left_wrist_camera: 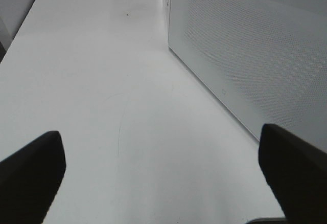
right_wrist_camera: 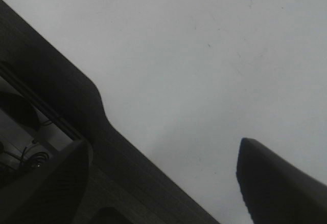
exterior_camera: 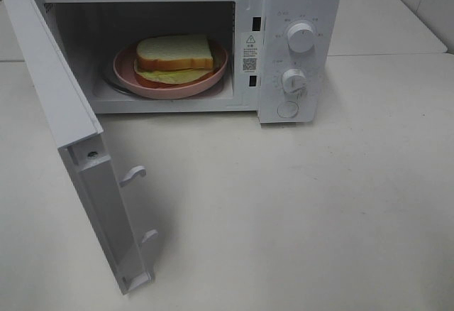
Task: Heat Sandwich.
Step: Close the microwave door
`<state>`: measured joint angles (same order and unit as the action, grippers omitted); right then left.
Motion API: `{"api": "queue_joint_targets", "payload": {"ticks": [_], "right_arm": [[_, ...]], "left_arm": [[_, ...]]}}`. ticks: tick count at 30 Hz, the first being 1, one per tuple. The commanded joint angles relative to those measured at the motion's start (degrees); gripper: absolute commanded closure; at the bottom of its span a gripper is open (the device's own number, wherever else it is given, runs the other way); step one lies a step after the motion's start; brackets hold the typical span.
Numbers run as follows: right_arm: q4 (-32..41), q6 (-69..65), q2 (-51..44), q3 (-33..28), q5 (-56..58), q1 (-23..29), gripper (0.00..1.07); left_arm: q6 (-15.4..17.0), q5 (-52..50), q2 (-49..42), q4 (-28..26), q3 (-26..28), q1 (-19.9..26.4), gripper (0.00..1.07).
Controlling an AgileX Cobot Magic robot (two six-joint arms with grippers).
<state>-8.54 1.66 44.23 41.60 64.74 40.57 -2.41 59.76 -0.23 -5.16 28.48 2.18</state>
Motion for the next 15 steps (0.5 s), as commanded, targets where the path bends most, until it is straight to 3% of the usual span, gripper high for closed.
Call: {"api": "queue_joint_targets", "payload": {"ticks": [1, 7, 15], "right_arm": [[0.0, -1.7, -3.5, -0.3, 1.8, 0.2, 0.31], [0.1, -3.6, -11.5, -0.3, 2.6, -2.3, 0.31], [0.1, -3.9, -21.4, -0.7, 2.6, -14.6, 0.31]], "left_arm": [[0.2, -0.5, -1.5, 0.0, -0.2, 0.0, 0.10], [0.2, -0.5, -1.5, 0.0, -0.2, 0.0, 0.10], [0.2, -0.5, -1.5, 0.0, -0.2, 0.0, 0.10]]}}
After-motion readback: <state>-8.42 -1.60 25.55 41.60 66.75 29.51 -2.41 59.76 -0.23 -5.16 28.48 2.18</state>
